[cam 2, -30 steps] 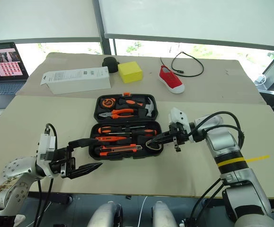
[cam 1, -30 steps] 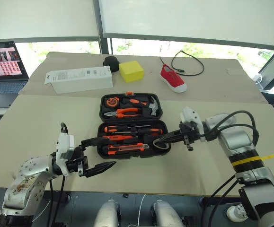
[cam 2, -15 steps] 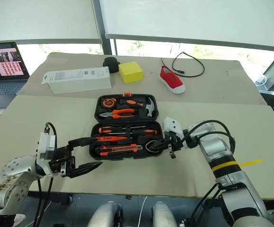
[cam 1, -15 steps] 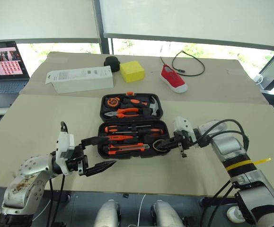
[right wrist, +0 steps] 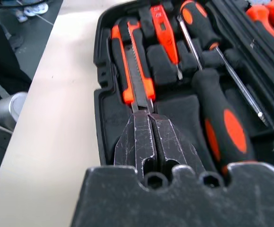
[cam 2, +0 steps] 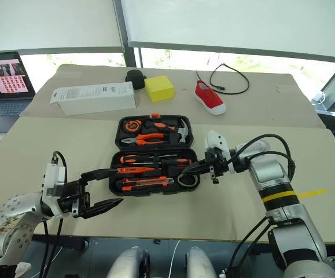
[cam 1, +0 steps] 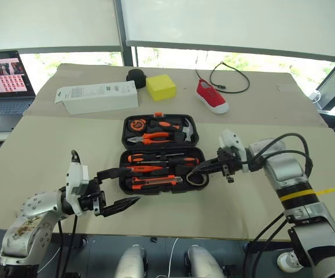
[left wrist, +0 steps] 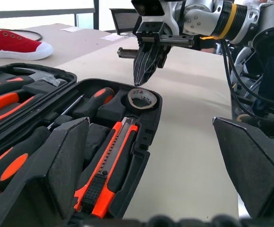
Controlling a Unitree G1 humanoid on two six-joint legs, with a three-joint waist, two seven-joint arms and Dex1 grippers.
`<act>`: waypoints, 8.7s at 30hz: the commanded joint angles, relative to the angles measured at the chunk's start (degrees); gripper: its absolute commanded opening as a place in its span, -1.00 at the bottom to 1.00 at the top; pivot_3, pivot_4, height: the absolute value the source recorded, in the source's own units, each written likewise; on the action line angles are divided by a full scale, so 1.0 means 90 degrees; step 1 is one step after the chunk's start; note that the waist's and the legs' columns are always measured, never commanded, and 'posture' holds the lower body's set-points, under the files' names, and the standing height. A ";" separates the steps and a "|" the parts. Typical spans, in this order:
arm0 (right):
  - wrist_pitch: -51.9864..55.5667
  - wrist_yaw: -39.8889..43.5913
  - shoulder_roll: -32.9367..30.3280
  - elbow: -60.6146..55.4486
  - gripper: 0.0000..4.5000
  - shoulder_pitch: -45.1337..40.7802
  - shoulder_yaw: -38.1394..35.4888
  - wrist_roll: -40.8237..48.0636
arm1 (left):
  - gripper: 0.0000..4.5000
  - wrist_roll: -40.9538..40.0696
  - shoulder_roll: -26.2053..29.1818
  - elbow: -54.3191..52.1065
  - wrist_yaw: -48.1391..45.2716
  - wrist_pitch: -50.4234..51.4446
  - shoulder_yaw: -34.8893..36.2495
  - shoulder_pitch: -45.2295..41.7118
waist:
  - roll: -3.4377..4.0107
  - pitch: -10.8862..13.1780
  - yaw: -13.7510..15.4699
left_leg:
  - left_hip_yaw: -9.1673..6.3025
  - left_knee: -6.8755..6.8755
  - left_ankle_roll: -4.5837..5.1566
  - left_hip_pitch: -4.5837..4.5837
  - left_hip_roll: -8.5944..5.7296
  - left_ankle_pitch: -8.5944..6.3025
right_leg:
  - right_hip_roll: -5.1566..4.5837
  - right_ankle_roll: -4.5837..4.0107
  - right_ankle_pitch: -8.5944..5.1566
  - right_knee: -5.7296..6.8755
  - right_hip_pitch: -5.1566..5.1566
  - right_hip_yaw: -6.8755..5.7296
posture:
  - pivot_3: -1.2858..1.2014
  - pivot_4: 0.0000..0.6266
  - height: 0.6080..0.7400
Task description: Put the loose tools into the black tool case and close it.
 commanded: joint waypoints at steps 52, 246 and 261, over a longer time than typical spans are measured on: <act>-0.0812 0.0176 -0.0052 0.0253 -0.99 0.0544 -0.0330 0.0230 | 1.00 -0.0061 0.0069 -0.0027 -0.0130 -0.0069 0.0358 0.0209 | -0.0001 0.0000 0.0009 | 0.0003 -0.0001 0.0000 0.0006 0.0000 0.0000 | -0.0001 0.0000 0.0000 -0.0001 0.0005 0.0001 | 0.03 -0.52 1.00; -0.2862 -0.3914 -0.2897 -0.4335 -1.00 0.5718 -0.0325 0.0164 | -0.99 0.2277 0.0102 0.3326 0.1046 -0.0526 -0.0627 -0.2635 | -0.0062 0.0027 0.0039 | -0.0027 0.0015 -0.0001 0.0069 -0.0004 0.0022 | -0.0013 0.0016 0.0010 -0.0004 0.0094 -0.0001 | 0.03 -0.52 1.00; -0.1239 -0.4504 -0.0667 -0.3722 -1.00 0.3453 0.0328 -0.1108 | -0.99 0.2735 0.0253 0.4497 -0.0164 -0.0413 -0.1292 -0.3284 | -0.0076 0.0024 -0.0116 | -0.0006 0.0019 -0.0001 0.0008 0.0007 0.0024 | 0.0020 0.0002 0.0017 0.0012 0.0014 0.0005 | 0.03 -0.52 1.00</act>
